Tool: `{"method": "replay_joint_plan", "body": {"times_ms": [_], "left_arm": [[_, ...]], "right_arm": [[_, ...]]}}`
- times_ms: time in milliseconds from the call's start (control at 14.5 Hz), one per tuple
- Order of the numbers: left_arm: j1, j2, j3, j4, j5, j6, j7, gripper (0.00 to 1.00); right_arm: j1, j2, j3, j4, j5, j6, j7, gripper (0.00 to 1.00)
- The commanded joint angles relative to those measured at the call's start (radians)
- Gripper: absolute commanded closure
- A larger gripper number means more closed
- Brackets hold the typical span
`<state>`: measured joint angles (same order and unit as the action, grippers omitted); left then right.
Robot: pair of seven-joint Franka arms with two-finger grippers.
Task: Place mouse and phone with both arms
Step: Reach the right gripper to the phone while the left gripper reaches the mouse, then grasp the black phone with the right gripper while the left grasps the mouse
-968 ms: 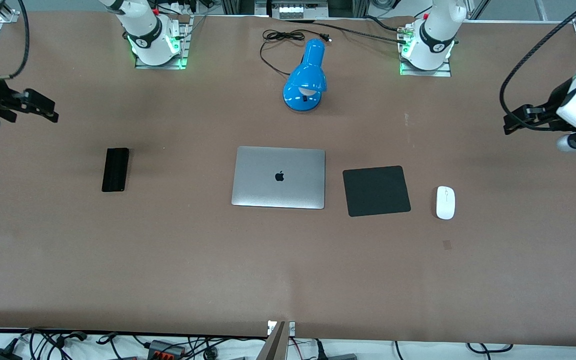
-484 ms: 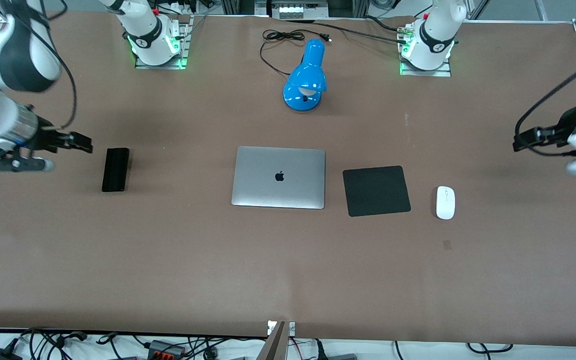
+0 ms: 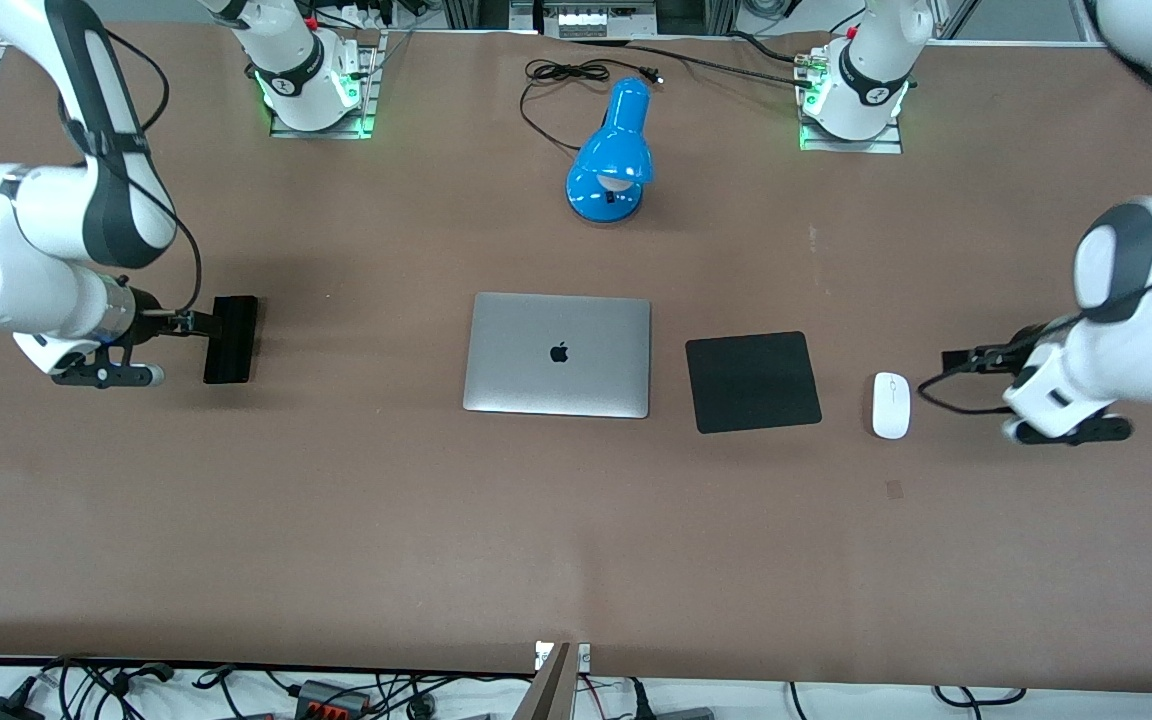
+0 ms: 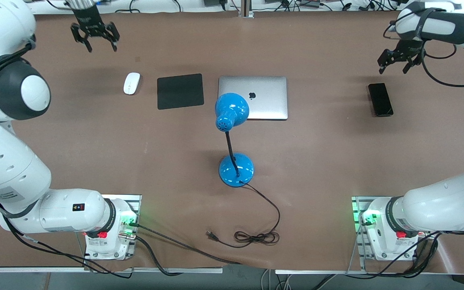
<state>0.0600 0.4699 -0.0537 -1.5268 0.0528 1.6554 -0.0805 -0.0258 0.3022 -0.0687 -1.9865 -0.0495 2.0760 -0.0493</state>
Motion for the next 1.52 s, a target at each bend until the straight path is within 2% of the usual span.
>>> {"method": "replay_joint_plan", "body": {"times_ms": [0, 207, 415, 553, 691, 899, 1106, 1452], "left_arm": [[0.0, 0.091, -0.002, 0.023, -0.01, 0.046, 0.019, 0.0], [-0.026, 0.139, -0.003, 0.004, -0.008, 0.049, 0.076, 0.0], [-0.02, 0.157, -0.002, 0.002, -0.004, 0.108, 0.114, 0.0], [-0.016, 0.177, -0.002, -0.009, -0.005, 0.174, 0.212, 0.0], [-0.019, 0.174, -0.002, -0.061, -0.005, 0.248, 0.226, 0.0], [-0.026, 0.162, -0.002, -0.151, 0.001, 0.38, 0.249, 0.0], [-0.022, 0.17, -0.003, -0.154, 0.002, 0.397, 0.295, 0.0], [-0.026, 0.171, -0.002, -0.23, 0.002, 0.497, 0.295, 0.0]], "right_arm": [[-0.034, 0.057, 0.006, 0.002, -0.023, 0.059, -0.014, 0.0], [-0.049, 0.124, 0.007, 0.0, -0.02, 0.105, -0.052, 0.0], [-0.065, 0.166, 0.007, -0.009, -0.007, 0.148, -0.05, 0.0], [-0.072, 0.178, 0.01, -0.011, -0.003, 0.153, -0.047, 0.0], [-0.075, 0.186, 0.01, -0.011, 0.063, 0.153, -0.052, 0.0], [-0.069, 0.195, 0.012, -0.011, 0.069, 0.153, -0.055, 0.0], [-0.054, 0.199, 0.014, -0.014, 0.068, 0.174, -0.058, 0.0], [-0.037, 0.207, 0.014, -0.026, 0.065, 0.199, -0.07, 0.0]]}}
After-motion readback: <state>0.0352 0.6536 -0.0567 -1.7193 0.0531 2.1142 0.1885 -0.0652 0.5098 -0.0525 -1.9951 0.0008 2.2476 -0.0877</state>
